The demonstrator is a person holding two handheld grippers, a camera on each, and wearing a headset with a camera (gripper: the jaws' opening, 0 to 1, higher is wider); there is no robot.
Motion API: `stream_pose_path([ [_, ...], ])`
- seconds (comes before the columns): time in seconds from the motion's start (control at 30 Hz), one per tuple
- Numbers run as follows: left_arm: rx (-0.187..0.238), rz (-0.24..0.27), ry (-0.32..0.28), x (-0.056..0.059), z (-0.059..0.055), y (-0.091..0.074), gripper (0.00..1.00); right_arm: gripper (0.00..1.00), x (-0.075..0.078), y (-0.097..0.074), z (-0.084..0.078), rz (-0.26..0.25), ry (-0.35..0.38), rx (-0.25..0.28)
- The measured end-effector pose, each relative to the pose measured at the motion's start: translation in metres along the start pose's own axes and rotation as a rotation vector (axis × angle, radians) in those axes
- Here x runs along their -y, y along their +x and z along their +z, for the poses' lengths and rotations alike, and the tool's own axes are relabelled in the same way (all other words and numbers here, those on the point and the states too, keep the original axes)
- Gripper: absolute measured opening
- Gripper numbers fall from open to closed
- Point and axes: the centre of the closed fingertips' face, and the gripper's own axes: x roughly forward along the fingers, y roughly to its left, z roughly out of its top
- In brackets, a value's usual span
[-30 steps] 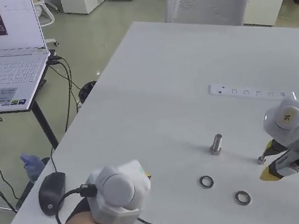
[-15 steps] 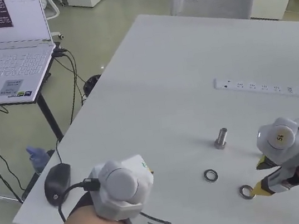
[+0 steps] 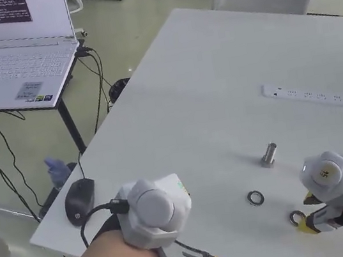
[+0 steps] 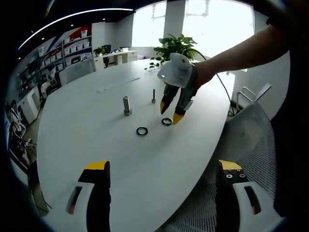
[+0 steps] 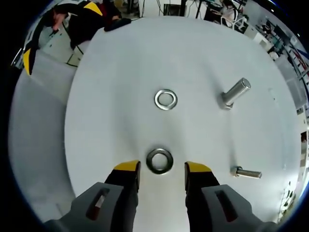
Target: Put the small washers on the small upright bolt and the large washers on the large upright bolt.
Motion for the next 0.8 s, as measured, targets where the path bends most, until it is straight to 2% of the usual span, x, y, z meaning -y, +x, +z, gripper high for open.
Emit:
stream_pose_path([
  [0.13, -0.006, 0.003, -0.003, -0.0015, -0.0019, -0.0006, 0.9, 0.39, -0.0022, 0.0064, -0.0002, 0.0, -0.001, -0.012],
  [0.17, -0.006, 0.006, -0.005, -0.0026, -0.0022, -0.0012, 0.9, 0.37, -0.0032, 0.0051, 0.0026, 0.012, 0.015, 0.0],
  [0.23, 0.003, 0.009, -0.015, -0.0049, -0.0012, -0.0032, 0.89, 0.36, -0.003, 0.0052, 0.0034, 0.008, 0.013, -0.002],
  [0.27, 0.005, 0.01, -0.016, -0.0055, -0.0013, -0.0035, 0.89, 0.32, -0.006, 0.0055, 0.003, 0.024, 0.004, -0.008],
  [0.4, -0.002, 0.013, -0.011, -0.0066, -0.0025, -0.0037, 0.88, 0.32, -0.0063, 0.0054, 0.0021, 0.026, 0.003, -0.02],
  [0.63, -0.001, 0.011, -0.016, -0.0047, -0.0033, -0.0048, 0.87, 0.3, -0.0063, 0.0051, -0.0002, 0.031, -0.016, -0.042],
  [0.8, -0.005, 0.011, -0.021, -0.0034, -0.0068, -0.0059, 0.86, 0.25, -0.0059, 0.0061, 0.0, 0.037, -0.034, -0.092],
])
